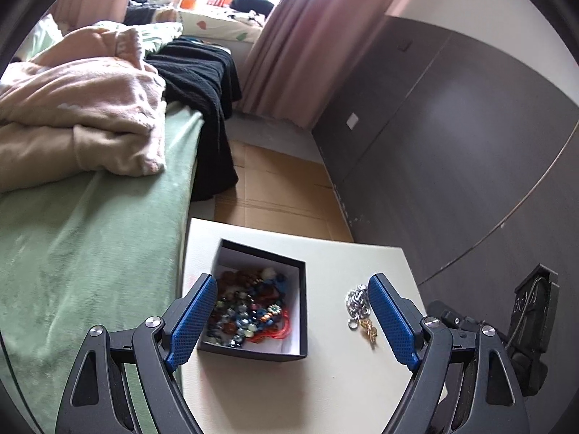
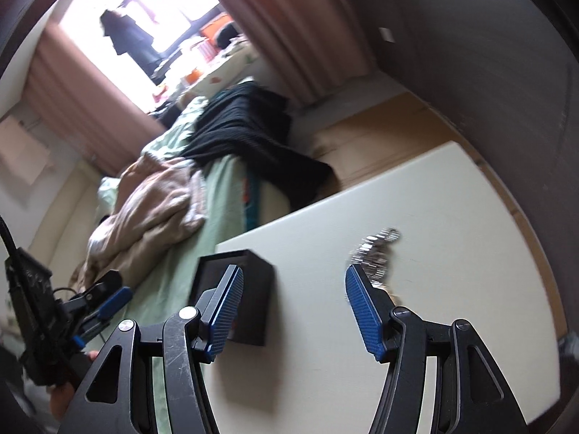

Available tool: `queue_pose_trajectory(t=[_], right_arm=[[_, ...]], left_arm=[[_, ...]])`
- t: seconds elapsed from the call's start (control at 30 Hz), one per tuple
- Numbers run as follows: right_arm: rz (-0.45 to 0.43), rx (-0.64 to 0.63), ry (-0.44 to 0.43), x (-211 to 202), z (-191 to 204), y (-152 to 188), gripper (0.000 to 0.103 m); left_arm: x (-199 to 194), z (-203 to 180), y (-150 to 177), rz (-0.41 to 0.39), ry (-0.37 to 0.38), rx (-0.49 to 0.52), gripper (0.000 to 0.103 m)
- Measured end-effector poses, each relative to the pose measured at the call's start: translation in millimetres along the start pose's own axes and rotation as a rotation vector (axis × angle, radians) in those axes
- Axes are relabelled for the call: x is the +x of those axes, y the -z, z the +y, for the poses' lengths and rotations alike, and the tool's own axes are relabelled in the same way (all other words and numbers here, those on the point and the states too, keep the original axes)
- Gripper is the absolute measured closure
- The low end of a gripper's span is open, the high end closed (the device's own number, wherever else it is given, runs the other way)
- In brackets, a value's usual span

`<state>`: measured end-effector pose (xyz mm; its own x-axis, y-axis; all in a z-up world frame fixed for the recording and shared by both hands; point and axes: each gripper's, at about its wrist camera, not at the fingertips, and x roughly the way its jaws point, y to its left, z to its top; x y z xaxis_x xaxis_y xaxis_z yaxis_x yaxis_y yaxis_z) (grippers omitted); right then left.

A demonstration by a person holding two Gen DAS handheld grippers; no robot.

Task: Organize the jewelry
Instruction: 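Move both open grippers toward the silver chain and gold pendant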

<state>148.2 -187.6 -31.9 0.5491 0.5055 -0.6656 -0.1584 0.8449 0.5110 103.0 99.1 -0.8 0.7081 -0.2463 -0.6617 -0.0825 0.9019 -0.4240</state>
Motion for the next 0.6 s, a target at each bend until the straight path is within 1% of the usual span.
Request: queue_pose_trajectory(t=[0.13,0.17,0.23,0.33,0.43,0.6], right_arm=[[0.030,0.046,0.056,1.8,-22.3,7.3,0.043],[0.050,0.064,0.084,4.8,-29.2,8.0,0.043],[0.068,0.089,0.100,7.1,-37.5,5.7,0.043],[0.054,0.127,0.114,0.0,-49.8,1.8,0.043],[0.050,0.133,0.156,-5.9,-60.8,-1.3,0.043],[0.053,0.175,0.161,-13.3,-81.3,-3.7,0.043]], left_arm=[[7.7,-18.2,4.7,0.017,0.009,0.048,0.017],[10.1,-22.5,5.9,0.023,0.010,0.060,0.017],[13.7,-30.0,8.2,0.028,0.010,0.081,0.017],[22.2,-43.3,13.9,0.043,0.004,0.116,0.017],[33.2,-59.6,22.7,0.068,0.000,0.150,0.017],[50.8,-88.9,39.6,0.105,0.002,0.219,0.017]])
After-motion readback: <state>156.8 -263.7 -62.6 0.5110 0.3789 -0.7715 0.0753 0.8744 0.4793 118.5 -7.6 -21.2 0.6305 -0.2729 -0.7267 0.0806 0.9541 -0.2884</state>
